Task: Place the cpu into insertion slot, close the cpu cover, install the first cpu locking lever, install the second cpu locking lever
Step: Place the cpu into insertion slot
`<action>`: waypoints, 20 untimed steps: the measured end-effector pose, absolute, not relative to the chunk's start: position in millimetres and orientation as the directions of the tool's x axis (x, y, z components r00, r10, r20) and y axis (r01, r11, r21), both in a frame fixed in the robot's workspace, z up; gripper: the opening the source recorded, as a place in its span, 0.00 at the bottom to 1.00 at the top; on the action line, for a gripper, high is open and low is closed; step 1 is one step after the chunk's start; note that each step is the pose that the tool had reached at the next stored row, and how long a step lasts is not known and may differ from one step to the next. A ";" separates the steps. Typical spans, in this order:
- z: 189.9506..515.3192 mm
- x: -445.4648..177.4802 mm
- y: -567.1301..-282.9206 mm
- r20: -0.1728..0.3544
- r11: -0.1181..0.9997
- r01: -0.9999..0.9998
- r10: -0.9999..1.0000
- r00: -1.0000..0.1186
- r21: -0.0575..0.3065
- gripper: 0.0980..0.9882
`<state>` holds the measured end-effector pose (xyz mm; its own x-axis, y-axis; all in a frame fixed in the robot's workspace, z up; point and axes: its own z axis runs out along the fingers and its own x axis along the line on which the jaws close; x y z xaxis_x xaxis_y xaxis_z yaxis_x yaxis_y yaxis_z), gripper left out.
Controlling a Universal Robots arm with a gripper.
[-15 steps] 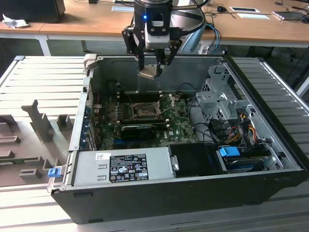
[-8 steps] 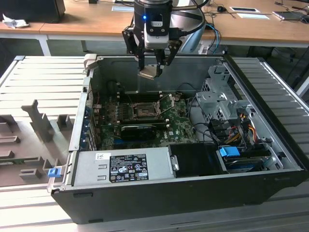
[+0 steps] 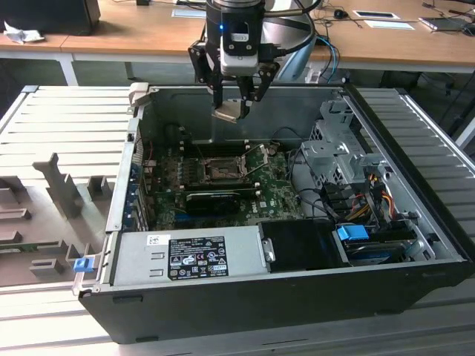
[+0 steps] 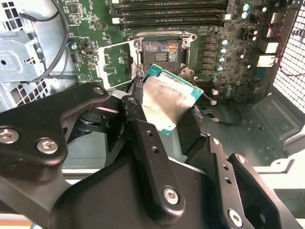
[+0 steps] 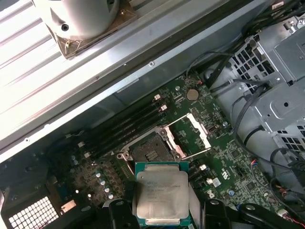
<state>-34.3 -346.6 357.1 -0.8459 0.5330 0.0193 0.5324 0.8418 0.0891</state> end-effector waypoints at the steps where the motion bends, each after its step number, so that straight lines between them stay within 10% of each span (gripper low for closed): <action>1: 357.0 -34.3 -346.6 0.019 0.841 0.534 0.535 -0.845 0.089 0.48; 20: 355.1 -34.3 -346.6 0.019 0.808 0.582 0.583 -0.812 0.089 0.48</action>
<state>-34.3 -346.6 355.1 -0.8121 0.5832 0.0192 0.5824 0.8080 0.0891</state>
